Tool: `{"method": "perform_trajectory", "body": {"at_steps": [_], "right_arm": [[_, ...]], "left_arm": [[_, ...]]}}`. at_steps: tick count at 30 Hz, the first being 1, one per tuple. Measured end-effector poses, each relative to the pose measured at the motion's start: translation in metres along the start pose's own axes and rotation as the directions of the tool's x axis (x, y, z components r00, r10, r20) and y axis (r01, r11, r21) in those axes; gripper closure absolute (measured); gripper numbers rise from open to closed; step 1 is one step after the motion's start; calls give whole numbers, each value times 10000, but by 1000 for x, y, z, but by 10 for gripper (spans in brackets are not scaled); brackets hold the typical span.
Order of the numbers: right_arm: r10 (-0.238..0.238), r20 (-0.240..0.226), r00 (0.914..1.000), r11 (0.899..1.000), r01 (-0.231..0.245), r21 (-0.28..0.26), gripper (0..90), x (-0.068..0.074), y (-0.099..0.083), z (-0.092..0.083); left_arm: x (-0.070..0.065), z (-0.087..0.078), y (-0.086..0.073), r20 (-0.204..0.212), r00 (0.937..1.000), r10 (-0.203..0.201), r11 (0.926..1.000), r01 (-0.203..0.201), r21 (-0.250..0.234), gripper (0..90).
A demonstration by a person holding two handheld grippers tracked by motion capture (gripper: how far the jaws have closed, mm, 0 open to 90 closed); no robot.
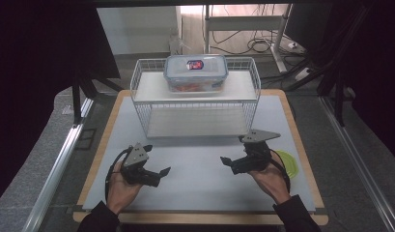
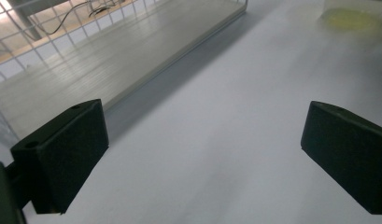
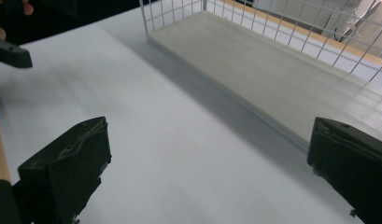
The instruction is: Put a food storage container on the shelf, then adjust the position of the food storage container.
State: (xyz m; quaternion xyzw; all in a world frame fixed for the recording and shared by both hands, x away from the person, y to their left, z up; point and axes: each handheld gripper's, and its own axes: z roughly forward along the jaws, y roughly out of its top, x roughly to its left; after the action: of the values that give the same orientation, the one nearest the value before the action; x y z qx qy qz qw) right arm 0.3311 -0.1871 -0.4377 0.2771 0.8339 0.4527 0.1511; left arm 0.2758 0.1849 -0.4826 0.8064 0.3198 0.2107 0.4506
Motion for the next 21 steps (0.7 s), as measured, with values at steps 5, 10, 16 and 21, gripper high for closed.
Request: {"method": "perform_trajectory", "body": {"at_steps": [5, 10, 16, 21], "right_arm": [[-306, 109, 9995, 9992, 303, 247, 0, 9, -12, -2], [-88, 173, 9998, 9995, 83, 289, 0, 14, -24, -6], [351, 424, 9985, 9981, -372, 496, 0, 11, -33, -8], [872, 1211, 9888, 9933, -956, 646, 0, 2, -37, -11]], "left_arm": [[-2, -4, -11, 28, 9997, -247, 9994, 247, 227, 8], [-2, -6, -18, 109, 9992, -385, 9985, 380, 404, 13], [-2, -7, -18, 68, 9993, -361, 9991, 360, 230, 13], [-2, -5, -19, 2, 9996, -270, 9991, 270, 322, 14]]}}
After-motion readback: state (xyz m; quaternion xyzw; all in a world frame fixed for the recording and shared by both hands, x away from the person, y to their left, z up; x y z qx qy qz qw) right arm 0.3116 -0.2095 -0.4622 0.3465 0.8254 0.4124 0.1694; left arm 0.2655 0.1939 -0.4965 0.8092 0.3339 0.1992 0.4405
